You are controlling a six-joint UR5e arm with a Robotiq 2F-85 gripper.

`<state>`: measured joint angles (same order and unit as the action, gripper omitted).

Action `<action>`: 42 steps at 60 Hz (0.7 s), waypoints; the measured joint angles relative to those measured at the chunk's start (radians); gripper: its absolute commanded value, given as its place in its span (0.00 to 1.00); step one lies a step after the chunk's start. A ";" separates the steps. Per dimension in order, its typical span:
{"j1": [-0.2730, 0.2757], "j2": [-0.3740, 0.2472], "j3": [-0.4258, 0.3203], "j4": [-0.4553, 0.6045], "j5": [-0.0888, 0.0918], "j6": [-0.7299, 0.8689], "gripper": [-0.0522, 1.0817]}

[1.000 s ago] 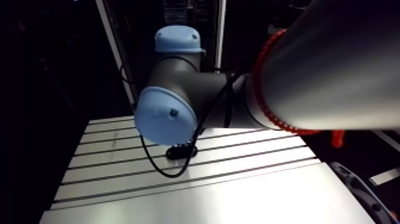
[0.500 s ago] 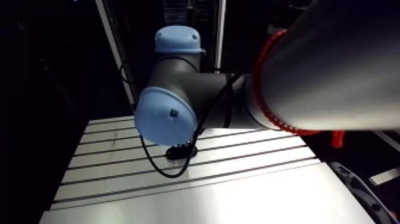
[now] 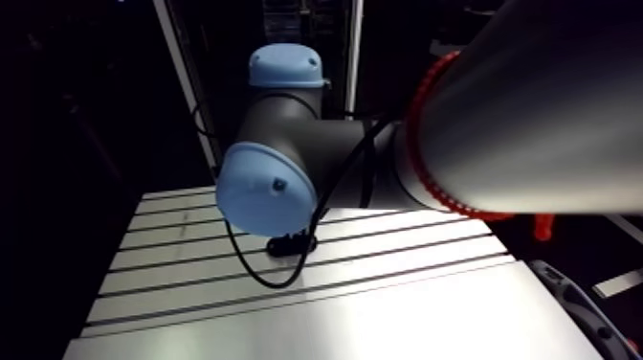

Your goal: Pick up the M10 bolt and insert it into the hole until fully seated.

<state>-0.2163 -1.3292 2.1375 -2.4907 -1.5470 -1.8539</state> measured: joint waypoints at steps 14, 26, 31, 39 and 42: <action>0.000 0.000 -0.001 0.000 -0.001 0.000 0.65; 0.000 0.000 -0.002 0.000 -0.001 0.000 0.68; 0.001 0.000 -0.003 0.000 -0.001 0.000 0.68; 0.001 0.000 -0.002 0.000 -0.001 0.000 0.69; 0.000 0.000 -0.002 0.000 -0.001 0.000 0.70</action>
<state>-0.2158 -1.3291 2.1358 -2.4907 -1.5485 -1.8538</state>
